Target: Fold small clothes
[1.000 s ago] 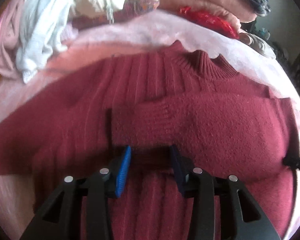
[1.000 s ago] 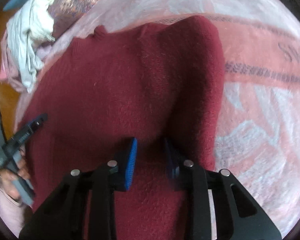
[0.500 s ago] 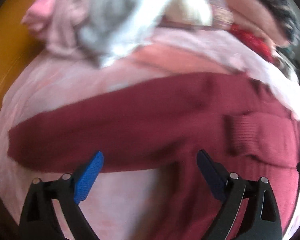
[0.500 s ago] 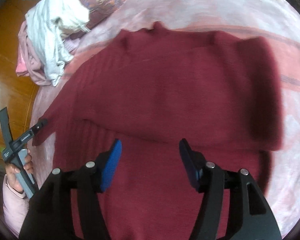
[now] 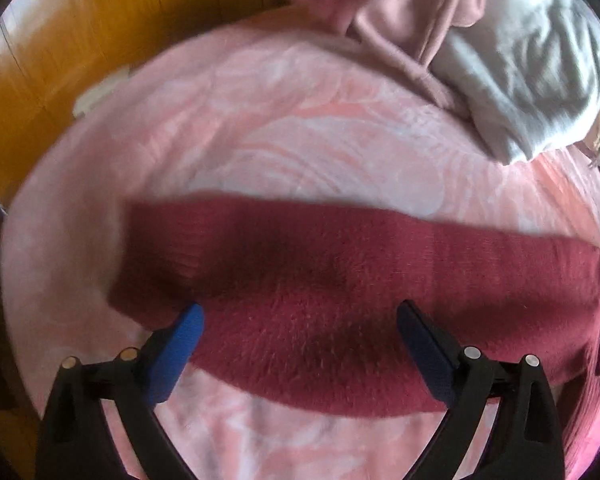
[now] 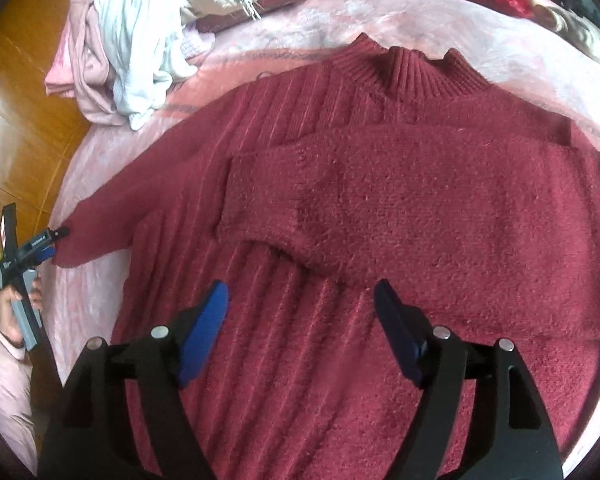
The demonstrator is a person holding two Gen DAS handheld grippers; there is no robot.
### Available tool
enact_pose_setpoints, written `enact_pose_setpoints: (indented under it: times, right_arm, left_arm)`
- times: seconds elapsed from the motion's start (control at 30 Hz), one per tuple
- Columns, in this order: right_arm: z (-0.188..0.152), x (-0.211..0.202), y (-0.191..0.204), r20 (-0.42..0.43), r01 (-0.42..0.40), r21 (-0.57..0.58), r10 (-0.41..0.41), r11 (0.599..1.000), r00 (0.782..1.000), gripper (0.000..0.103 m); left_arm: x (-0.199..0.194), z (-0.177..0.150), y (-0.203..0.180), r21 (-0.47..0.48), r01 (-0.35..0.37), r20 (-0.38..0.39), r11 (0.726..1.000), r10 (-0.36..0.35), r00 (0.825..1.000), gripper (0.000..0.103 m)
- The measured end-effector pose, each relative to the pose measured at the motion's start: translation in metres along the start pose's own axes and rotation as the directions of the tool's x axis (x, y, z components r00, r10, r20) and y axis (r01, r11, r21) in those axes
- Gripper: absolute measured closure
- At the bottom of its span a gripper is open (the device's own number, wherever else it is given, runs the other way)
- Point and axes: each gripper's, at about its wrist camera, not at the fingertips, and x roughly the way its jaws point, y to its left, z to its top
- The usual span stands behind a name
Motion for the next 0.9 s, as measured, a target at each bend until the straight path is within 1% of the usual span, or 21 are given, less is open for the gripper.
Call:
enact_pose_setpoints:
  times: [0.07, 0.1, 0.13, 0.17, 0.2, 0.23, 0.27, 0.3, 0.37, 0.43, 0.5, 0.57, 0.63, 0.73, 0.83, 0.9]
  right_arm:
    - [-0.001, 0.002, -0.004, -0.005, -0.001, 0.015, 0.001, 1.0, 1.0, 0.028]
    - [-0.001, 0.005, -0.008, -0.01, -0.004, 0.026, 0.004, 1.0, 1.0, 0.028]
    - [-0.001, 0.006, -0.011, -0.013, -0.003, 0.033, 0.003, 0.999, 1.0, 0.028]
    - [-0.002, 0.005, -0.013, -0.014, -0.002, 0.036, 0.002, 0.999, 1.0, 0.028]
    - [-0.003, 0.006, -0.017, -0.015, -0.001, 0.038, 0.001, 0.999, 1.0, 0.028]
    - [-0.004, 0.006, -0.019, -0.017, -0.002, 0.04, 0.003, 0.999, 1.0, 0.028]
    - [-0.005, 0.006, -0.021, -0.017, -0.006, 0.043, 0.006, 0.999, 1.0, 0.028]
    - [-0.006, 0.005, -0.024, -0.018, -0.01, 0.046, 0.01, 0.999, 1.0, 0.028]
    - [-0.009, 0.0, -0.03, -0.014, -0.006, 0.044, 0.007, 0.999, 1.0, 0.028]
    - [-0.011, -0.005, -0.035, -0.008, 0.005, 0.041, -0.004, 0.999, 1.0, 0.028]
    - [-0.014, -0.011, -0.045, 0.0, 0.025, 0.041, -0.025, 0.999, 1.0, 0.028]
    - [-0.017, -0.016, -0.059, 0.006, 0.049, 0.052, -0.049, 0.997, 0.999, 0.028]
    - [-0.019, -0.019, -0.072, 0.011, 0.068, 0.069, -0.069, 0.995, 0.998, 0.028]
    - [-0.022, -0.024, -0.094, 0.025, 0.081, 0.11, -0.084, 0.991, 0.996, 0.028]
    - [-0.025, -0.03, -0.11, 0.035, 0.079, 0.131, -0.084, 0.988, 0.996, 0.028]
    - [-0.027, -0.032, -0.116, 0.039, 0.08, 0.127, -0.086, 0.989, 0.996, 0.028]
  left_arm:
    - [0.011, -0.001, -0.002, -0.002, -0.007, -0.015, 1.0, 0.007, 1.0, 0.008]
    - [0.013, -0.001, -0.003, 0.002, -0.013, -0.004, 1.0, 0.013, 1.0, 0.011]
    - [0.012, -0.003, -0.005, 0.011, -0.016, 0.015, 1.0, 0.016, 1.0, 0.019]
    - [0.011, -0.005, -0.008, 0.022, -0.015, 0.033, 1.0, 0.015, 0.999, 0.025]
    - [0.01, -0.007, -0.014, 0.048, -0.024, 0.037, 0.999, 0.023, 0.999, 0.037]
    - [0.005, -0.006, -0.02, 0.073, -0.022, 0.046, 0.997, 0.019, 0.999, 0.061]
    - [0.002, -0.005, -0.023, 0.079, -0.024, 0.053, 0.997, 0.02, 0.998, 0.074]
    - [-0.004, -0.005, -0.023, 0.075, -0.023, 0.06, 0.997, 0.019, 0.998, 0.091]
    - [-0.01, -0.003, -0.023, 0.045, 0.028, 0.066, 0.999, -0.031, 0.997, 0.093]
    - [-0.017, -0.003, -0.026, 0.025, 0.042, 0.081, 0.999, -0.044, 0.996, 0.094]
    - [-0.028, -0.002, -0.032, 0.016, 0.068, 0.11, 0.998, -0.069, 0.992, 0.094]
    - [-0.043, -0.003, -0.043, 0.017, 0.102, 0.151, 0.995, -0.103, 0.983, 0.095]
    - [-0.057, -0.005, -0.059, 0.041, 0.138, 0.179, 0.99, -0.144, 0.973, 0.095]
    - [-0.069, -0.011, -0.087, 0.082, 0.201, 0.192, 0.976, -0.214, 0.958, 0.095]
    - [-0.079, -0.021, -0.126, 0.134, 0.269, 0.181, 0.954, -0.291, 0.94, 0.095]
    - [-0.087, -0.031, -0.158, 0.188, 0.313, 0.169, 0.931, -0.344, 0.923, 0.095]
